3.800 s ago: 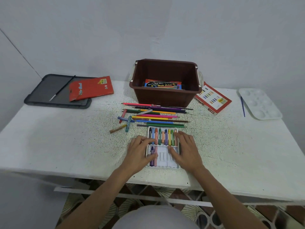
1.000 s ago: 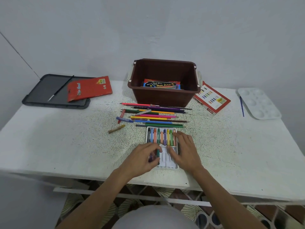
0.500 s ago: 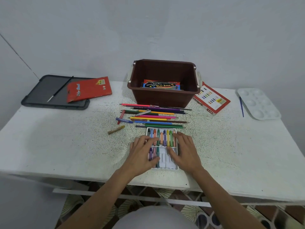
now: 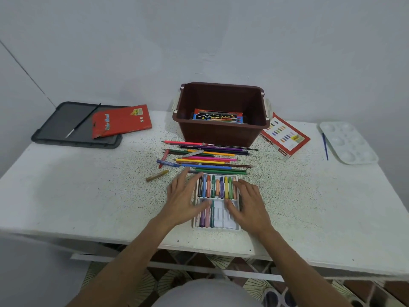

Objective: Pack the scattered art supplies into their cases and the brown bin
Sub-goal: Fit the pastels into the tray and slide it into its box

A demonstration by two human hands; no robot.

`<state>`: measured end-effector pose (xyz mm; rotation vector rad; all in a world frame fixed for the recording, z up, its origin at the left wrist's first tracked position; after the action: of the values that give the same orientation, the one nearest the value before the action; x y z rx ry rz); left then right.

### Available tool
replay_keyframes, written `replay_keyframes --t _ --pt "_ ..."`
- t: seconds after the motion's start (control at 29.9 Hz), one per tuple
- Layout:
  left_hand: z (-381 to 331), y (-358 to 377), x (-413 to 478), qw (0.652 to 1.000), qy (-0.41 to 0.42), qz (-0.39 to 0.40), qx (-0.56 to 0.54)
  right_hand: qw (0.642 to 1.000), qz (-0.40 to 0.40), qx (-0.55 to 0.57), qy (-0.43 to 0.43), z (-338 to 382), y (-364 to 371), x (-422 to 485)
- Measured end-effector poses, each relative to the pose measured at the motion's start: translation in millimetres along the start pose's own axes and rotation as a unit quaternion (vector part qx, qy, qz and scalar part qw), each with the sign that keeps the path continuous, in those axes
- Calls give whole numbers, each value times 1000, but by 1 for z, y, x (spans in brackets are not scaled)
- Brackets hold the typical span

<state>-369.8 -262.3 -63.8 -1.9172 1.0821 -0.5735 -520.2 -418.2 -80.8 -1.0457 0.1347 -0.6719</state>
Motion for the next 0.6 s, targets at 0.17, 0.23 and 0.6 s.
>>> replay_keyframes --t 0.17,0.23,0.6 --pt "20 -34 31 986 -21 -153 68 1000 2 -2 -1 0 0 0" --pt "32 -46 42 972 -48 -185 137 1000 4 0 3 -1 1 0" --pt "58 -65 57 934 -10 -136 331 1000 9 -4 -2 -2 1 1"
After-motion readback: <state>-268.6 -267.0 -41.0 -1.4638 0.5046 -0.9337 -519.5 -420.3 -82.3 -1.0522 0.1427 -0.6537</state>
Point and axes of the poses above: each hand's wrist, its own x-axis towards the middle knuckle, its own y-axis out of the palm, z = x × y, the point moved 4 cm from there along x, towards the middle knuckle, and after that the axes turned 6 degrees about y, right-handed, at the moved point
